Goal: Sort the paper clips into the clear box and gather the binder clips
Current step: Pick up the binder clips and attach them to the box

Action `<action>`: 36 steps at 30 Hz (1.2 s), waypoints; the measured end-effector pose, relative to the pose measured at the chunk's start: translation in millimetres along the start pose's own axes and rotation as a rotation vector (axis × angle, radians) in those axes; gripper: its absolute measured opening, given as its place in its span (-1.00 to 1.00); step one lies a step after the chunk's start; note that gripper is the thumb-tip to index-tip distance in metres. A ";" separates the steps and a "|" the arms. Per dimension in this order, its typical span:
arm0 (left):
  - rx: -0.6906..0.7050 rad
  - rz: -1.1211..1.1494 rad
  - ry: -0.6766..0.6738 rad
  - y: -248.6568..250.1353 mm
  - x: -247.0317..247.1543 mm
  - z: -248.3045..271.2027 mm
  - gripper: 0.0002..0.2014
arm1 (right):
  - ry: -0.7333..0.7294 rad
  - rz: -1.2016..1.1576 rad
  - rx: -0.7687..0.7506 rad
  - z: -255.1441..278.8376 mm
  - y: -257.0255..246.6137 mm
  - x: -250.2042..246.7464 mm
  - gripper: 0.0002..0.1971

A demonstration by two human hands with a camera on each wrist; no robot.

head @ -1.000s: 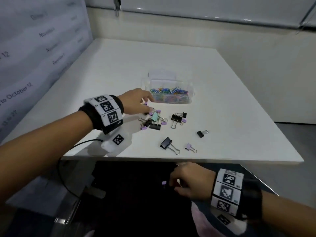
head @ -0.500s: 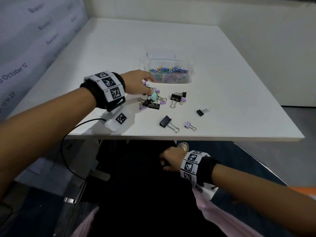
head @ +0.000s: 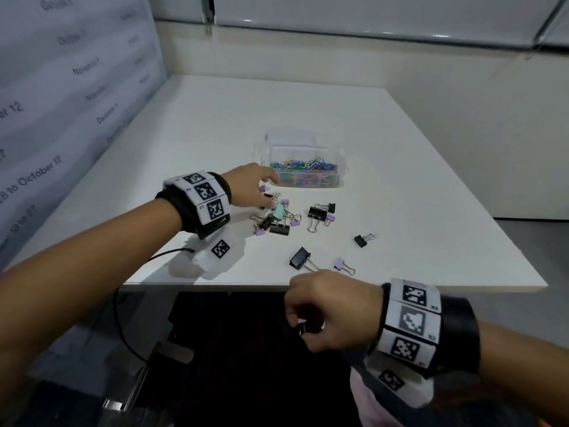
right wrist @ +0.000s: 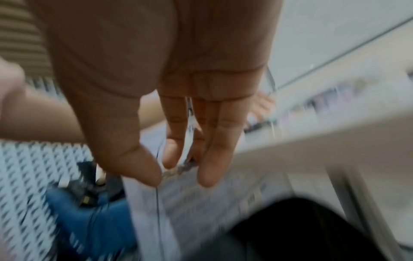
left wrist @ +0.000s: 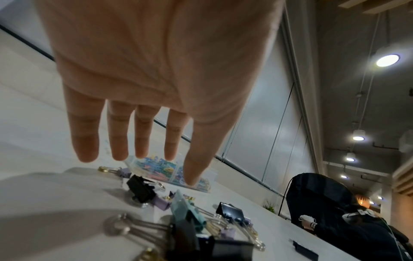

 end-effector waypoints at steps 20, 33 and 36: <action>-0.056 -0.080 -0.216 -0.9 13.9 -2.0 -0.05 | 0.240 0.111 0.343 -44.8 130.0 -116.5 -0.48; -0.027 -0.196 -0.303 20.3 54.0 27.7 0.37 | -0.090 0.103 0.505 10.8 155.6 -60.0 0.37; -0.017 -0.287 -0.267 30.6 59.0 24.1 0.36 | -0.042 0.074 0.476 -10.1 145.2 -60.2 0.34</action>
Point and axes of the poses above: each hand's wrist, its own z-axis away from the middle knuckle, its own x-axis out of the palm, y = z × x, the point moved 9 cm from there along -z, towards the middle knuckle, and after that the axes turned 3 degrees about z, right-handed, at the moved point
